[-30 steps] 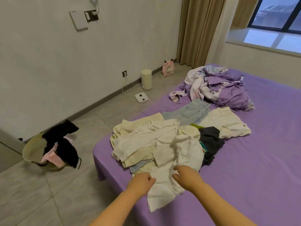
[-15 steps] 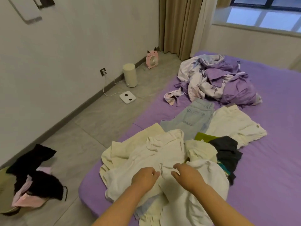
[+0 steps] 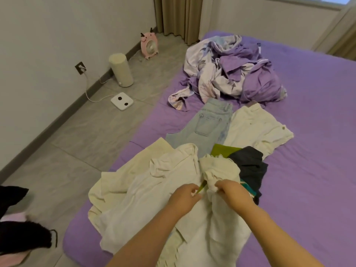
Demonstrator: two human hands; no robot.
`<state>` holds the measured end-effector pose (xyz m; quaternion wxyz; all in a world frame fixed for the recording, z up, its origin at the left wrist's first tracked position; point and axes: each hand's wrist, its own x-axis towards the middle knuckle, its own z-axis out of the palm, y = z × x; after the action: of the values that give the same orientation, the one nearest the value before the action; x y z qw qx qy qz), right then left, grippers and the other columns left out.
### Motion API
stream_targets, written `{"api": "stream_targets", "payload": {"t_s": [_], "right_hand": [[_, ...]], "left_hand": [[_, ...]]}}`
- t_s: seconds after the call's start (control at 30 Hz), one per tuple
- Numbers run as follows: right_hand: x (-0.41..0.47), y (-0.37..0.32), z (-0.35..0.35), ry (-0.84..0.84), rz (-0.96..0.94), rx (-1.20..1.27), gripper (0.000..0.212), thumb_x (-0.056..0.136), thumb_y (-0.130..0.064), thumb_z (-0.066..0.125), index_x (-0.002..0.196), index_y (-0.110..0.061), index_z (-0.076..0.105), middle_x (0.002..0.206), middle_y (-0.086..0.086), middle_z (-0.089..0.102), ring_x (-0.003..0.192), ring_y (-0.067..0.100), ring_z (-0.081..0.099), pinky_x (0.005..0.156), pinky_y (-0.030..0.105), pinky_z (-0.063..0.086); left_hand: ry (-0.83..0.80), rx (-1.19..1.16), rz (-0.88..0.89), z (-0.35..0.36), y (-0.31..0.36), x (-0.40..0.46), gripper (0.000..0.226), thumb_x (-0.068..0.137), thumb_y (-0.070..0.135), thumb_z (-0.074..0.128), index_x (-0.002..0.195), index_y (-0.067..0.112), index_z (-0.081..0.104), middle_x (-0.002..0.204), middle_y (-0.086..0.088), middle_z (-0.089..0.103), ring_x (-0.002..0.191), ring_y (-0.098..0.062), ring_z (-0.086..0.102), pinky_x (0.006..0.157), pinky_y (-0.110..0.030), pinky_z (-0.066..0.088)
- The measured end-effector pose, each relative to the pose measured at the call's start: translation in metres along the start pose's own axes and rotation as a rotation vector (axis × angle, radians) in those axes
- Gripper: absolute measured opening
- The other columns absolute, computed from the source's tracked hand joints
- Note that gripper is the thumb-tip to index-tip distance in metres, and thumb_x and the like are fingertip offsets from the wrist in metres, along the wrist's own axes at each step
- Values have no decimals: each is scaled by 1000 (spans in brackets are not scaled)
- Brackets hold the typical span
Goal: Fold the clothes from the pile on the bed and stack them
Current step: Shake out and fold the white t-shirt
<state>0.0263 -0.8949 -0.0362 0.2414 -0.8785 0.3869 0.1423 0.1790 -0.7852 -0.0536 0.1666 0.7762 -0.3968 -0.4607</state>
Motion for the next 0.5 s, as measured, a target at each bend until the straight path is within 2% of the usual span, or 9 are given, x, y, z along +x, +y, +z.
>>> {"api": "stream_targets", "payload": {"t_s": [0.07, 0.13, 0.23, 0.33, 0.43, 0.5], "right_hand": [[-7, 2, -17, -28, -24, 256, 23, 97, -23, 51, 115, -22, 65, 108, -9, 63, 97, 13, 58, 82, 21, 43], [-16, -3, -38, -17, -64, 444, 18, 95, -24, 56, 109, -25, 67, 100, -15, 63, 90, 8, 59, 77, 16, 42], [-33, -12, -76, 53, -139, 580, 10, 91, -27, 62, 95, -34, 66, 90, -14, 67, 84, 3, 60, 76, 15, 46], [-54, -13, -116, 107, -87, 687, 5, 87, -30, 67, 88, -27, 70, 83, -9, 68, 76, 4, 59, 70, 20, 48], [-77, -10, -152, 175, -6, 778, 22, 82, -37, 71, 82, -15, 68, 70, -5, 59, 65, 7, 52, 59, 23, 39], [-94, -11, -172, 210, 8, 821, 35, 81, -39, 72, 86, -4, 66, 72, 1, 57, 66, 13, 50, 59, 28, 37]], "left_hand": [[-22, -22, 131, -4, 20, 1, 55, 91, 33, 62, 142, 24, 43, 142, 1, 47, 128, -17, 46, 105, -28, 36], [-74, -65, 202, -10, 40, -1, 59, 88, 28, 66, 142, 23, 43, 143, 0, 47, 129, -19, 45, 109, -34, 35], [-120, -168, 220, -23, 64, -10, 42, 86, 26, 68, 125, 17, 58, 119, -3, 62, 110, -20, 57, 98, -36, 46], [-152, -342, 237, -45, 85, -30, 24, 82, 30, 74, 98, 15, 66, 87, 1, 60, 83, -13, 56, 77, -28, 45], [-72, -445, 263, -69, 111, -58, 27, 83, 36, 73, 95, 12, 68, 88, -3, 62, 81, -14, 57, 75, -30, 43], [16, -498, 304, -85, 130, -79, 21, 86, 36, 69, 96, 18, 70, 94, -6, 67, 83, -16, 61, 76, -33, 48]]}}
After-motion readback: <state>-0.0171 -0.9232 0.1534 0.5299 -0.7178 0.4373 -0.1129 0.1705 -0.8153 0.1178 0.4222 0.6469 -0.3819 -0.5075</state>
